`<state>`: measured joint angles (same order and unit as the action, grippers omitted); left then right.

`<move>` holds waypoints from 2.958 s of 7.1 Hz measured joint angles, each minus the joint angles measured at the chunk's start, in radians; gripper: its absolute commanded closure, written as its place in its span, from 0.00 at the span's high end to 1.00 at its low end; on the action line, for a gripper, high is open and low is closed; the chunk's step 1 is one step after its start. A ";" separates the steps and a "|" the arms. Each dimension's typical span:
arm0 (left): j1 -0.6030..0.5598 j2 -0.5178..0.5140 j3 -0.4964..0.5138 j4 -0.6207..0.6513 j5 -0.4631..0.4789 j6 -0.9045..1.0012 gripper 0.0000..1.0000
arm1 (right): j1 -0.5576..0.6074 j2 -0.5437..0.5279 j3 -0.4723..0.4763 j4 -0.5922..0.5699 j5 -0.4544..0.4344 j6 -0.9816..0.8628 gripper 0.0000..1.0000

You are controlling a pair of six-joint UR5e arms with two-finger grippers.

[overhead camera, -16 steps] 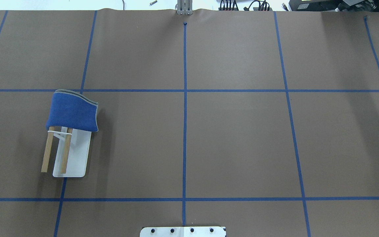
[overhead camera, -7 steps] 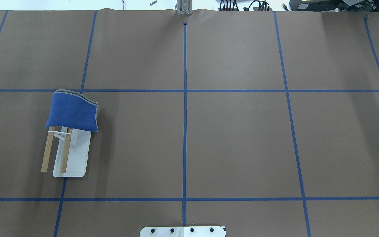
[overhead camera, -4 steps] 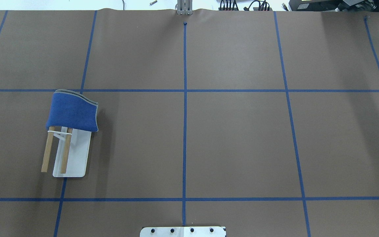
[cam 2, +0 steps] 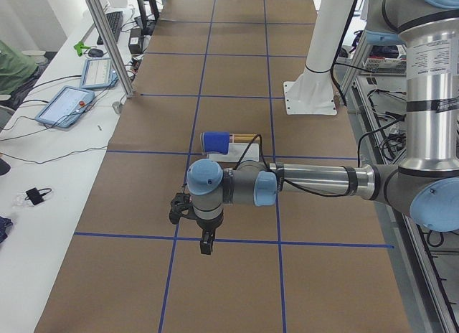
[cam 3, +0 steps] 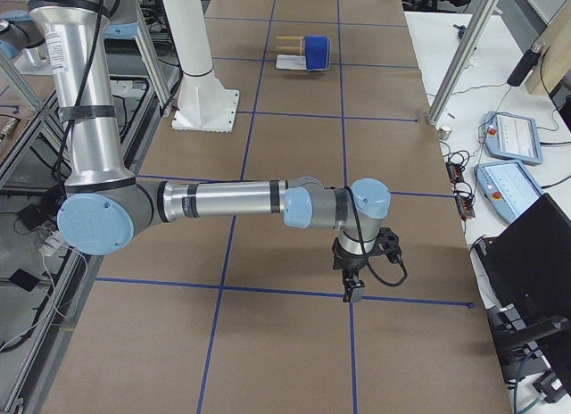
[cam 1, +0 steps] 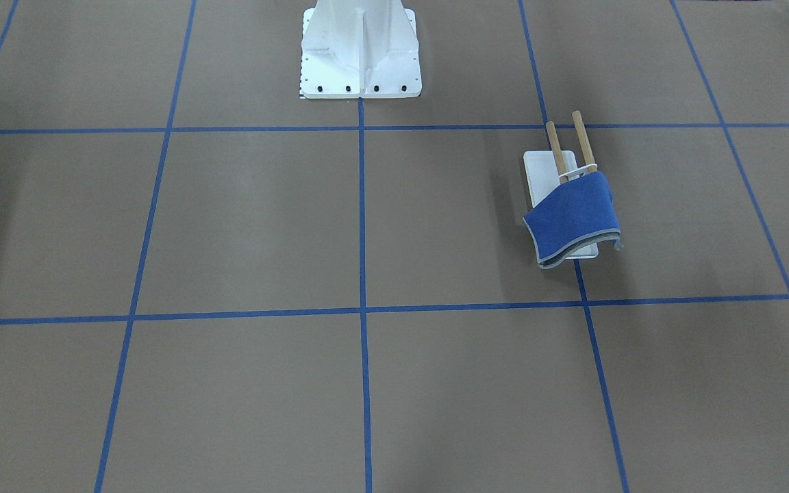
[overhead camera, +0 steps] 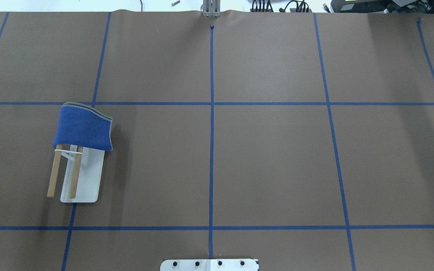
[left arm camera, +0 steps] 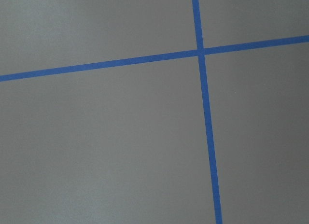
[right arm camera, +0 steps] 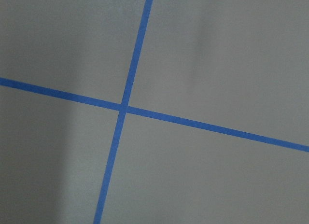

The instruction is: Hang towel on rack

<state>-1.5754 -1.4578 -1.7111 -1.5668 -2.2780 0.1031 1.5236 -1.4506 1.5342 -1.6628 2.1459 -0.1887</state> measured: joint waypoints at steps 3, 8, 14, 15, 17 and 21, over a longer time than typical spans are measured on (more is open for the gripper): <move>0.000 0.002 0.002 0.000 0.000 -0.004 0.99 | -0.002 -0.003 0.000 0.000 0.001 -0.001 1.00; 0.000 0.005 0.002 -0.001 0.001 -0.007 0.99 | -0.004 -0.017 0.014 0.000 0.003 -0.007 1.00; 0.000 0.002 0.000 -0.001 0.000 -0.008 0.99 | -0.017 -0.018 0.020 0.000 0.003 -0.008 1.00; 0.000 0.002 0.000 -0.001 0.000 -0.008 0.99 | -0.020 -0.018 0.020 0.000 0.003 -0.008 1.00; 0.000 0.002 0.000 -0.001 0.001 -0.008 0.99 | -0.027 -0.017 0.021 0.001 0.003 -0.007 1.00; 0.000 0.004 0.002 -0.001 0.006 -0.007 0.99 | -0.037 -0.018 0.028 0.000 0.002 -0.006 1.00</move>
<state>-1.5754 -1.4543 -1.7095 -1.5677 -2.2721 0.0963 1.4865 -1.4685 1.5627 -1.6626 2.1479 -0.1948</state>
